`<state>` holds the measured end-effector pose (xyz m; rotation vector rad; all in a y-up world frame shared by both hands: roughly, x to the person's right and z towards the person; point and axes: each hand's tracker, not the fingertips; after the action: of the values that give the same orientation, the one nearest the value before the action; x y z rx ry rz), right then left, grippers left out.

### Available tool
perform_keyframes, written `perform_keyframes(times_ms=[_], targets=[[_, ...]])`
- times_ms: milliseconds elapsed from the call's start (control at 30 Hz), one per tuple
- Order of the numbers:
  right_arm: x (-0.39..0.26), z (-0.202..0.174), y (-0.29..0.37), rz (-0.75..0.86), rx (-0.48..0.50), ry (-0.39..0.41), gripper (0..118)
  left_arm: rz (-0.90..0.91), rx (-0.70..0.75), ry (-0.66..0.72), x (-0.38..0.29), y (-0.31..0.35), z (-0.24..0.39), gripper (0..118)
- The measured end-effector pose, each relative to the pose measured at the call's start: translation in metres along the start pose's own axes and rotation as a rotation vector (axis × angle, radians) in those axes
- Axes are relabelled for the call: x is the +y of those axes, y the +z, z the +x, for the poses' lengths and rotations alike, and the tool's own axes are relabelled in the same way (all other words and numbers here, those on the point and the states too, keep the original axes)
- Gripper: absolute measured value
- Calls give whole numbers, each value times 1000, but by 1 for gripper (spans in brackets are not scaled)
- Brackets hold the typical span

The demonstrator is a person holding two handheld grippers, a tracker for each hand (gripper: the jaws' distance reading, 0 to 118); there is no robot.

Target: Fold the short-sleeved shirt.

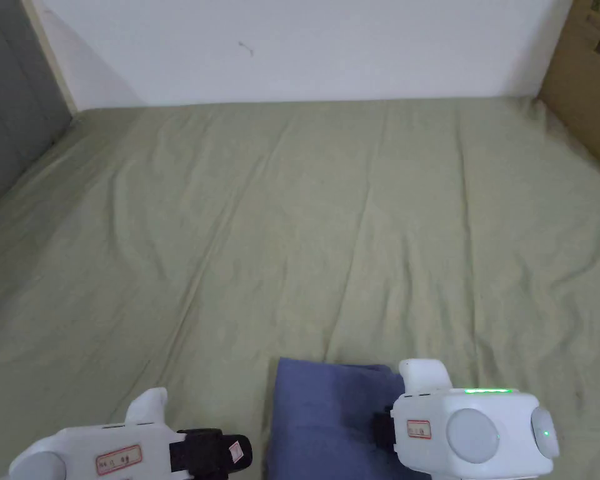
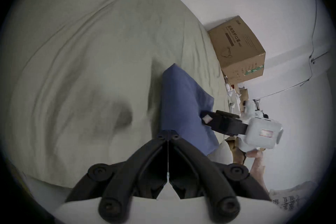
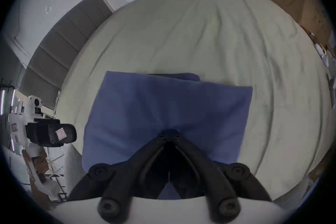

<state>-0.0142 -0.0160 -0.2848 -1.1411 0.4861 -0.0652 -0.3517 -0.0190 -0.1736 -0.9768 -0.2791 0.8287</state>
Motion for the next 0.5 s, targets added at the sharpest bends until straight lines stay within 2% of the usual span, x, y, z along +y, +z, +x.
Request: perform_keyframes(times_ms=[67,167,200,233,267,300,433,500], targets=[[5,1,4,5,-1,2,0,-11,-66,26,1,-4,-5,5],[8,4,5,-8,8,-3,0,-23,-111,45,9,-16,-12,47],[7,4,4,-8,11,-8,0,-21,-113,49,13,-23,-14,75],[6,5,4,-7,12,-14,0,-26,-117,49,17,-30,-15,95],[5,5,4,-5,12,-16,0,-29,-122,47,20,-36,-16,107],[5,5,4,-3,11,-14,0,-29,-161,54,26,-42,-17,114],[6,4,5,-8,10,-9,0,-101,-303,184,37,-84,-22,114],[6,5,6,-10,12,-11,0,-151,-366,193,38,-105,-27,114]])
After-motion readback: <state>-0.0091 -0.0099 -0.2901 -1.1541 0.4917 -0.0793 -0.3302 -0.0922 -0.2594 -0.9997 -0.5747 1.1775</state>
